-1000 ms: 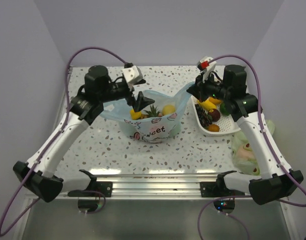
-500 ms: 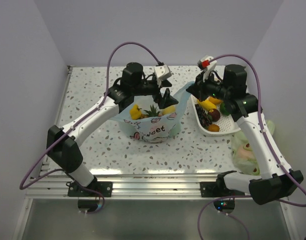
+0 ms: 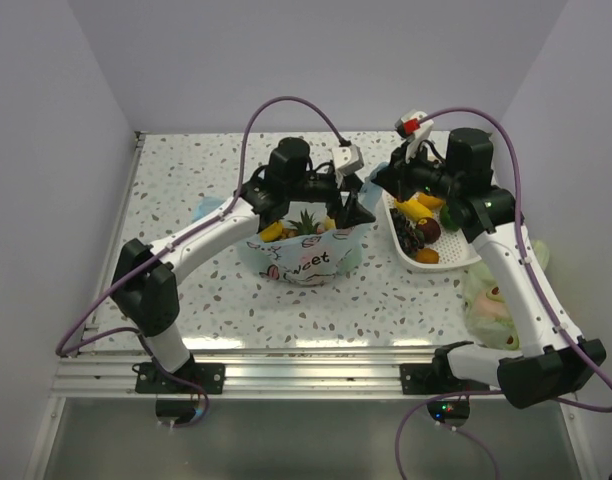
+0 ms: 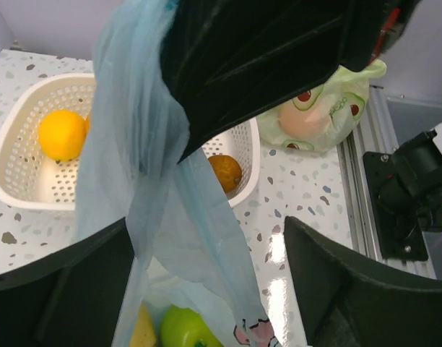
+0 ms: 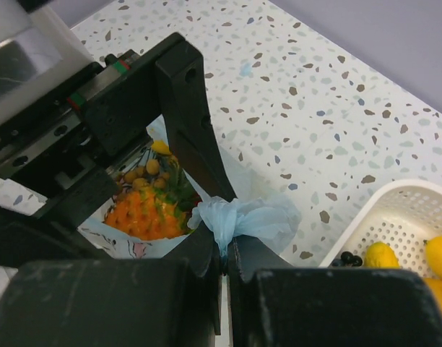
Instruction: Place the fake fruits into the plastic bag and tie a complex knot
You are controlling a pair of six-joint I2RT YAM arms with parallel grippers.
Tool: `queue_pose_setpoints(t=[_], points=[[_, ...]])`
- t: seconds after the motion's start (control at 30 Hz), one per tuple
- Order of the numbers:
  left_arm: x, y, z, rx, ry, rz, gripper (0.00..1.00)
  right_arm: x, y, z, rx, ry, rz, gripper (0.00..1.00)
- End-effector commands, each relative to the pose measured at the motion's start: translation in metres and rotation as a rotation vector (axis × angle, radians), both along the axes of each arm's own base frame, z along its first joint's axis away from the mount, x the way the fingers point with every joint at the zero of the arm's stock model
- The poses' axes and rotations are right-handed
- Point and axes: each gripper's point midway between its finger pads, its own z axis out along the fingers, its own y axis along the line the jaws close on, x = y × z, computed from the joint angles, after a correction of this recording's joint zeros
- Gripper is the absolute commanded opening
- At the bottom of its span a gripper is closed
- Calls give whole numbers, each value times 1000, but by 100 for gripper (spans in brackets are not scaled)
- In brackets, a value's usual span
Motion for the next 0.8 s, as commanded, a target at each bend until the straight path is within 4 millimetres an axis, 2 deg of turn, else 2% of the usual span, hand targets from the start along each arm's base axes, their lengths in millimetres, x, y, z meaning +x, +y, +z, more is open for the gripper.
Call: queue_pose_setpoints(t=[0.0,0.03,0.13,0.17,0.2,0.23,0.27,0.33,0.37,0.4,0.47,0.53,0.57,0.63,0.67,0.73,0.77], points=[[20,-2,5,-24,-73,83,77,2,6,29,52,-73,23,0],[25,0,4,-18,-75,113,61,1,7,30,55,-72,28,0],[30,4,8,-16,-94,148,37,-1,8,29,60,-62,35,0],[31,5,10,-17,-97,157,18,-1,9,27,65,-48,35,4],[31,7,11,-14,-95,160,10,-5,8,26,56,-20,40,12],[31,8,12,-12,-98,161,4,-4,8,21,42,2,44,24],[32,9,14,-14,-99,163,0,-7,8,24,35,1,53,52],[30,12,15,-16,-96,153,0,-12,0,19,11,7,70,76],[29,13,15,-16,-92,145,0,-16,-5,23,9,-16,67,85],[28,15,15,-17,-92,142,0,-17,-10,19,-1,-23,70,98],[24,18,16,-24,-82,121,0,-19,-24,21,-14,-52,40,99],[21,19,19,-33,-77,103,0,-16,-36,10,-42,-62,18,99],[20,19,20,-35,-79,93,0,-15,-39,-7,-52,-35,12,98],[17,19,18,-28,-78,70,0,-8,-44,-21,-70,-59,20,99],[14,19,20,-32,-82,49,0,-16,-35,-45,-50,-19,96,99],[11,18,22,-39,-87,27,0,-16,-28,-57,-44,-68,169,99],[9,18,23,-43,-85,11,0,-21,-23,-73,-25,-49,213,99]])
